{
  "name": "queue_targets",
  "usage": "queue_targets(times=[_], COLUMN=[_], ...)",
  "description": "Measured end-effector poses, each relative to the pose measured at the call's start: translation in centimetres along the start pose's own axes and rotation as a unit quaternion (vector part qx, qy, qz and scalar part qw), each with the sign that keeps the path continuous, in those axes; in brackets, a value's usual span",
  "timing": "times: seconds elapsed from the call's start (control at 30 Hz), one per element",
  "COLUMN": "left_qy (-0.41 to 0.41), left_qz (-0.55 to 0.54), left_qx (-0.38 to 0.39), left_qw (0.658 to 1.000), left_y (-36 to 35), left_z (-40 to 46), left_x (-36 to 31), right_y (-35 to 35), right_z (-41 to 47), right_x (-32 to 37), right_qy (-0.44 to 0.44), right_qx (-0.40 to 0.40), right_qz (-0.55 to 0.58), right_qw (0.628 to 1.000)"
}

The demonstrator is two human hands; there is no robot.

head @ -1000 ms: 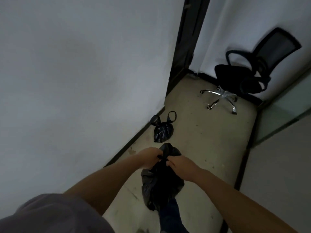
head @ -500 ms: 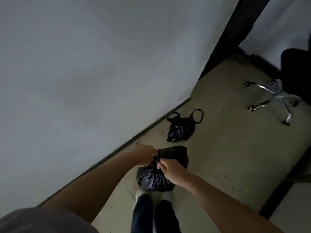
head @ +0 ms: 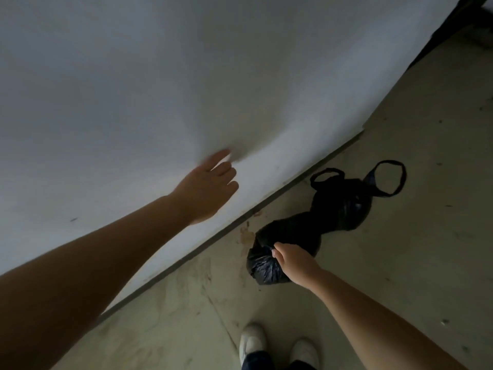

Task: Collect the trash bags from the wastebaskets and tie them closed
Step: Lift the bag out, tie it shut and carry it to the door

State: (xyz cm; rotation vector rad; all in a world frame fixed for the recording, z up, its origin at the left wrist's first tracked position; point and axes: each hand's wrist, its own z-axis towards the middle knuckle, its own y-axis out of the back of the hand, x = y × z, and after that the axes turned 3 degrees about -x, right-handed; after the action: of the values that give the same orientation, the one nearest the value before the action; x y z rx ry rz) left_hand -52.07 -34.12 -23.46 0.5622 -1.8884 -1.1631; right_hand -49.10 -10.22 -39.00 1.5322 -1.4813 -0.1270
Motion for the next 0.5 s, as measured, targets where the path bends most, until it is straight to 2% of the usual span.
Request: queue_targets(times=[0.13, 0.3, 0.43, 0.5], left_qy=[-0.067, -0.08, -0.072, -0.052], left_qz=[0.057, 0.086, 0.099, 0.078], left_qx=[-0.052, -0.084, -0.057, -0.035], left_qw=[0.995, 0.99, 0.991, 0.995], left_y=[-2.3, -3.3, -3.3, -2.7], left_z=[-0.6, -0.4, -0.4, -0.4], left_x=[1.3, 1.5, 1.2, 0.9], right_y=[-2.9, -4.0, -2.3, -0.9], right_z=[3.0, 4.6, 4.1, 3.3], right_x=[-2.5, -4.4, -4.1, -3.7], right_qy=[0.001, -0.006, 0.002, -0.009], right_qx=[0.014, 0.04, 0.055, 0.069], right_qz=[-0.047, -0.113, -0.179, -0.169], right_qw=[0.999, 0.993, 0.982, 0.983])
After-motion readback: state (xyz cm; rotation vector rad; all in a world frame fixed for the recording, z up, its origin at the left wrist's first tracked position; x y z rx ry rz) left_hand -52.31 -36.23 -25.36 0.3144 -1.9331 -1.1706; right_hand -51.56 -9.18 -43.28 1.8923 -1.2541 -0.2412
